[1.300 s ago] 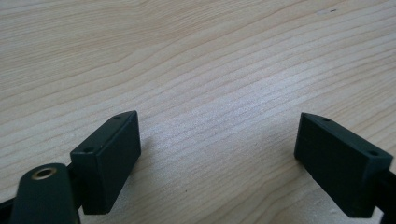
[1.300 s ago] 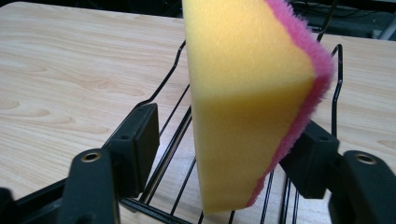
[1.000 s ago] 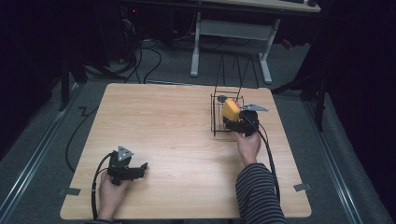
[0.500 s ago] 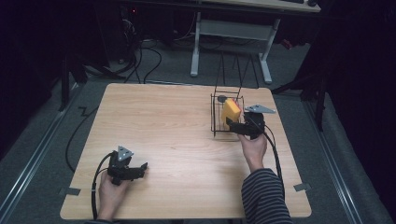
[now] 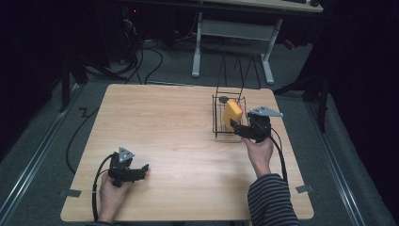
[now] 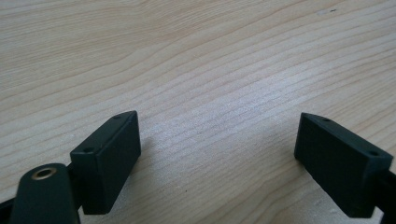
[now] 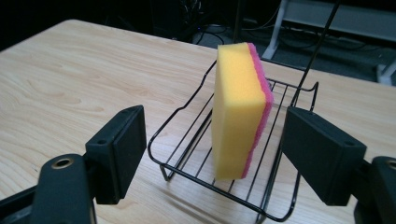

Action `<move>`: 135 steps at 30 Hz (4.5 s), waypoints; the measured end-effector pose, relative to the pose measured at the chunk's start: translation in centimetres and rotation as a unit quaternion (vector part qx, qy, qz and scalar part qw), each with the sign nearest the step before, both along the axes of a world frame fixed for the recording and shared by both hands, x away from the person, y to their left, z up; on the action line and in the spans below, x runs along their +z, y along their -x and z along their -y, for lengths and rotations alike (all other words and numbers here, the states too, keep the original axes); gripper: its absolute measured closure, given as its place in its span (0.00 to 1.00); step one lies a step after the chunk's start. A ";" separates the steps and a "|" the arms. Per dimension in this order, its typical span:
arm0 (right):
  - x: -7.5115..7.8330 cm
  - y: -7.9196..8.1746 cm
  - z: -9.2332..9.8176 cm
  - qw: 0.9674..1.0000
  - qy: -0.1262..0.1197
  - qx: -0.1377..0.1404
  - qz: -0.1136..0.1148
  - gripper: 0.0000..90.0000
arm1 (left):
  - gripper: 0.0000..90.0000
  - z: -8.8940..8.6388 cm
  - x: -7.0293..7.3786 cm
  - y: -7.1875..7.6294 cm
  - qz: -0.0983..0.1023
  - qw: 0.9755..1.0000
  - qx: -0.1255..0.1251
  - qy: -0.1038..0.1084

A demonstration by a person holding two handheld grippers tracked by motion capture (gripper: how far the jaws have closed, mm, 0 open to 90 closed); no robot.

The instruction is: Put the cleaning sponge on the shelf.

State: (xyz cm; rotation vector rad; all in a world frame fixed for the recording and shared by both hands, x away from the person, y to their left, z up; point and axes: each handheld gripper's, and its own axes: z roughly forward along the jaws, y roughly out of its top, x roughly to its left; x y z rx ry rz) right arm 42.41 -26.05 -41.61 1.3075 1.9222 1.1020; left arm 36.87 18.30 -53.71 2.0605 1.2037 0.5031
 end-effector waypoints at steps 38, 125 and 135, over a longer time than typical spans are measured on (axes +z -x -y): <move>3.5 6.1 2.7 0.999 -0.029 0.008 0.037 0.35 | 0.17 0.0 0.0 0.0 0.000 1.000 0.000 -0.001; -5.1 11.6 3.2 0.994 -0.108 0.011 0.003 0.38 | 0.17 0.0 0.0 0.0 0.001 1.000 0.002 -0.001; -5.9 10.8 3.1 0.994 -0.104 0.009 -0.007 0.38 | 0.16 0.0 0.0 0.0 0.002 1.000 0.001 -0.002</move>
